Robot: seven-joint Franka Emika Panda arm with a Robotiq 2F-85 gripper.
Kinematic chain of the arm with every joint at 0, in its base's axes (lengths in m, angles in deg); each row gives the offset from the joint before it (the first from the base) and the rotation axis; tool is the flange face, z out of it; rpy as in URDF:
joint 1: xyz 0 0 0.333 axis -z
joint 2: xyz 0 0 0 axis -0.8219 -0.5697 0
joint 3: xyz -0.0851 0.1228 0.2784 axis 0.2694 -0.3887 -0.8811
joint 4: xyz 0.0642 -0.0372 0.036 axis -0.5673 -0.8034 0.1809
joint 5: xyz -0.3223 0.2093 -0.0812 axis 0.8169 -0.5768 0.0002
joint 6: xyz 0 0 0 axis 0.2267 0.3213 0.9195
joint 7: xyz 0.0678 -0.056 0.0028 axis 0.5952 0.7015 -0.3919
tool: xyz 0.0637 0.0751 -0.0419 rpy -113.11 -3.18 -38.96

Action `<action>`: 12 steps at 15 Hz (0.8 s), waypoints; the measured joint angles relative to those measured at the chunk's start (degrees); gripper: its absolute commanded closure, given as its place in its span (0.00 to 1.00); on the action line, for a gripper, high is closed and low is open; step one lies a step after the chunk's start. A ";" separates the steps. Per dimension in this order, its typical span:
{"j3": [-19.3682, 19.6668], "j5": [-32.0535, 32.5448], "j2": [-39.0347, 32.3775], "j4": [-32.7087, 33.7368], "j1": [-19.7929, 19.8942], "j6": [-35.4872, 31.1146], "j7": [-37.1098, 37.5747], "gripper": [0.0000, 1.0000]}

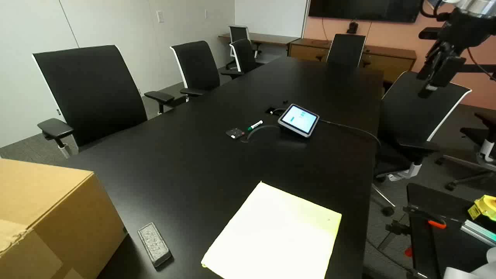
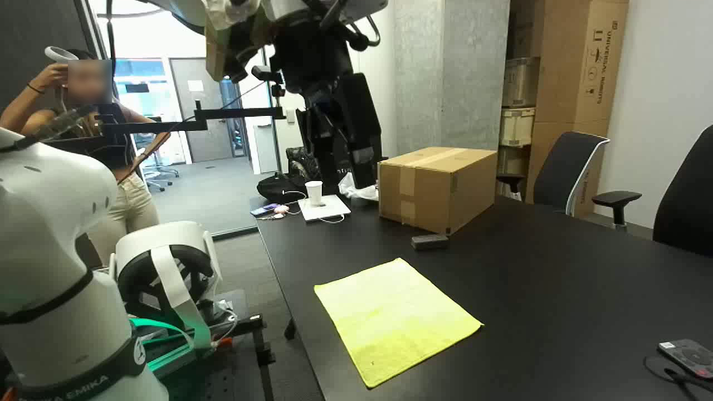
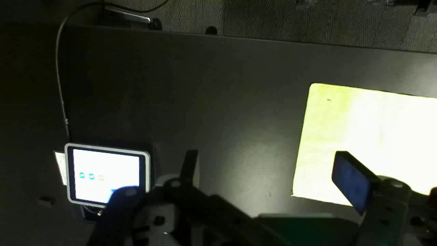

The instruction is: Fold the yellow towel once from bottom to top

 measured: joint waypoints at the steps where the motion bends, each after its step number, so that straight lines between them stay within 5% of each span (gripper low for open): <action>1: 0.00 0.00 0.02 0.26 0.00 -0.07 0.00 0.00; 8: 0.16 0.00 -0.44 -0.15 -0.26 -0.79 0.00 0.00; 12: 0.27 -0.04 -5.21 -4.23 -0.29 -11.93 2.63 0.00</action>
